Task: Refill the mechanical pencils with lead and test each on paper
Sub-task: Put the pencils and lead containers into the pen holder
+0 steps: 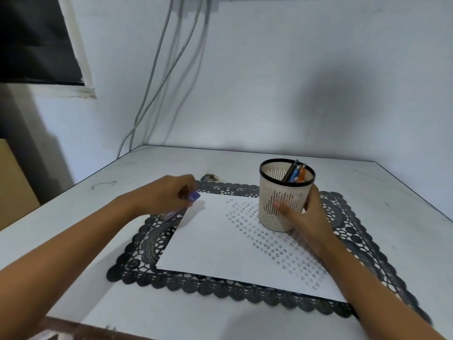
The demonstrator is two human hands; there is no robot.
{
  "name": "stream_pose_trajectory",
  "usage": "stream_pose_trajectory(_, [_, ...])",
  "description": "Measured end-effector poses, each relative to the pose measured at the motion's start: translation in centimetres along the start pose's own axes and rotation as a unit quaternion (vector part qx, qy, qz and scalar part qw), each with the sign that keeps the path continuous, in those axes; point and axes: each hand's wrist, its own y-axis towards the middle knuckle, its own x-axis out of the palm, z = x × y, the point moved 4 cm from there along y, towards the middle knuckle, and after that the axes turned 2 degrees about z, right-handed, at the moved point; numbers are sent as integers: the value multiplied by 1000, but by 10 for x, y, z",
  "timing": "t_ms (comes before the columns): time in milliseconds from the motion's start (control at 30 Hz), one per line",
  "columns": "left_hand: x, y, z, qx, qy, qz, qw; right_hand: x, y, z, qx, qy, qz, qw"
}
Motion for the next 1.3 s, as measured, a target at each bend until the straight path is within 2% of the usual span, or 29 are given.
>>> stream_pose_trajectory(133, [-28,20,48,62,-113,99,987,0,-1,-2,-6,-7,0,1000])
stream_pose_trajectory(267, [-49,43,102,102,-261,226,933,1,-1,-2,-2,-9,1,1000])
stream_pose_trajectory(333, [-51,52,126,114,-292,249,917,1,-1,-3,-8,-12,0,1000])
stream_pose_trajectory(500, [-22,67,160,127,-264,169,941,3,-3,-7,-19,-11,1,1000])
stream_pose_trajectory(767, [14,67,160,116,-208,83,968,0,-1,-5,-29,-20,9,999])
stream_pose_trajectory(1000, [15,66,156,166,-138,120,969,-1,1,-3,-34,-16,0,999])
stream_pose_trajectory(1133, [10,60,138,182,-154,222,945,0,1,-2,-35,-18,-4,999])
stream_pose_trajectory(1233, [17,60,100,106,-148,259,949,-1,2,3,-16,-9,-6,1000])
stream_pose_trajectory(1300, [32,63,67,21,-132,191,972,-2,2,3,-14,-14,-6,1000])
